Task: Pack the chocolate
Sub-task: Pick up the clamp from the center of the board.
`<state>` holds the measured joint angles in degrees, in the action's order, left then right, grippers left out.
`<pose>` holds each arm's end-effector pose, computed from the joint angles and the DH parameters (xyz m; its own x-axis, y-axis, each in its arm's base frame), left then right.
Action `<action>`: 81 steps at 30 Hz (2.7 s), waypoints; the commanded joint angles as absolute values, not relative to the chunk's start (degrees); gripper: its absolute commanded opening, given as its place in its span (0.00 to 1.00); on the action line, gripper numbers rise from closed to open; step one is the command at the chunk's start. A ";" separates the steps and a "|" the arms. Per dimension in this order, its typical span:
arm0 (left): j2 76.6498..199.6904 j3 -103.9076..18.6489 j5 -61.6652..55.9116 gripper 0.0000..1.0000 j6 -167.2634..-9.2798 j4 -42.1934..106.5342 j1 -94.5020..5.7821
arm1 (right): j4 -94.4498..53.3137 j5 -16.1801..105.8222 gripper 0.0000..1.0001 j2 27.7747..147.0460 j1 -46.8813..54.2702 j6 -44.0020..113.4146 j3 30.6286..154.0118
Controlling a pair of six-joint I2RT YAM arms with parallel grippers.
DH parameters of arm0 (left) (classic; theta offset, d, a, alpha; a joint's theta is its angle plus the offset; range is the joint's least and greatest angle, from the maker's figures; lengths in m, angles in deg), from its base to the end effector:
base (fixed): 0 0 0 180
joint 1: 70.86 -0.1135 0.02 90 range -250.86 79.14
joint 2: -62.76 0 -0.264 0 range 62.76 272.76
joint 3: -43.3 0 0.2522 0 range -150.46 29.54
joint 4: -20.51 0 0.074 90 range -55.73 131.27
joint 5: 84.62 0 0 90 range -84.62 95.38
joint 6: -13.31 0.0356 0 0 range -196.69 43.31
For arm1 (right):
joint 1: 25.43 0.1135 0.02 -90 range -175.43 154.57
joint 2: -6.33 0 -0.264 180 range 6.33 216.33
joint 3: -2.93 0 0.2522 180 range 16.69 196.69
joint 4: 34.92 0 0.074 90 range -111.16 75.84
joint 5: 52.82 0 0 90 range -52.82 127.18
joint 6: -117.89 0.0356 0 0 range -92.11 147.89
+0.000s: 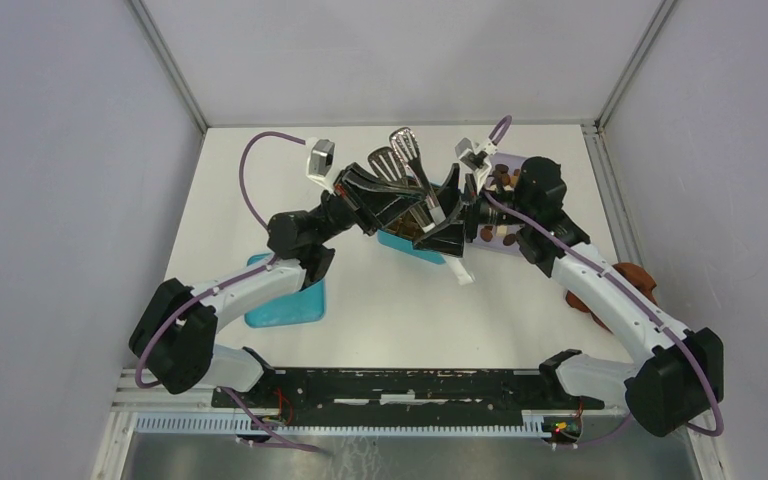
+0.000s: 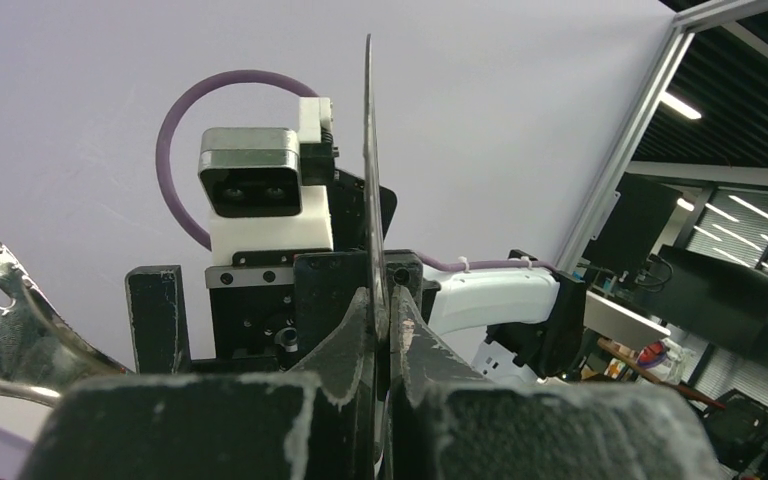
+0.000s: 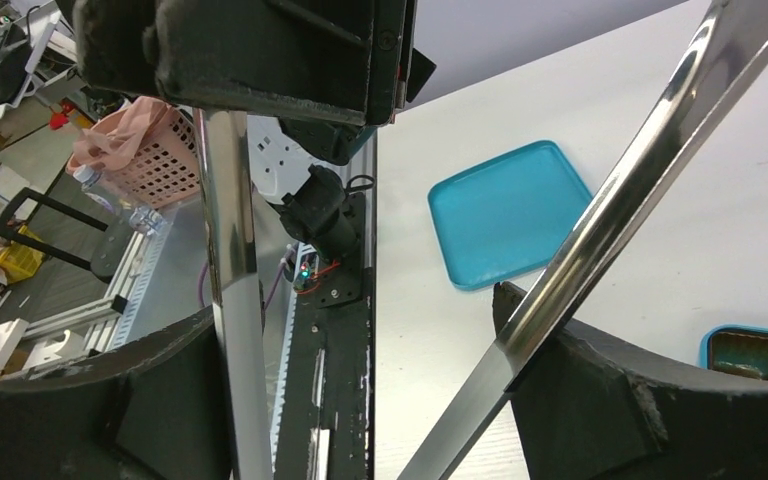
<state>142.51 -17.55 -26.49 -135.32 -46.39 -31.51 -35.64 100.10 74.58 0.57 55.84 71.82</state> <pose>0.2057 -0.1929 0.3691 -0.3939 -0.6147 -0.6833 0.9132 -0.1771 -0.3671 0.2239 0.1445 0.3637 -0.4497 0.0181 -0.8930 -0.8930 0.0119 0.4499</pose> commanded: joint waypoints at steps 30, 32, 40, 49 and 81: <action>140.66 -19.31 -20.05 0.02 -132.70 -43.01 -31.47 | -44.12 100.92 0.87 74.72 1.90 59.50 69.07; 140.29 -18.78 -19.02 0.02 -132.24 -42.66 -31.46 | -43.49 100.82 0.87 74.59 1.90 58.69 69.11; 139.46 -18.43 -17.98 0.02 -130.83 -41.46 -31.57 | -41.94 100.62 0.88 74.51 1.90 57.20 69.24; 139.67 -18.74 -19.47 0.02 -130.69 -40.57 -31.58 | -42.44 100.74 0.77 74.38 1.86 58.12 69.22; 134.79 -16.05 -17.56 0.60 -127.32 -32.13 -31.67 | -49.93 101.75 0.57 73.36 0.08 64.86 66.54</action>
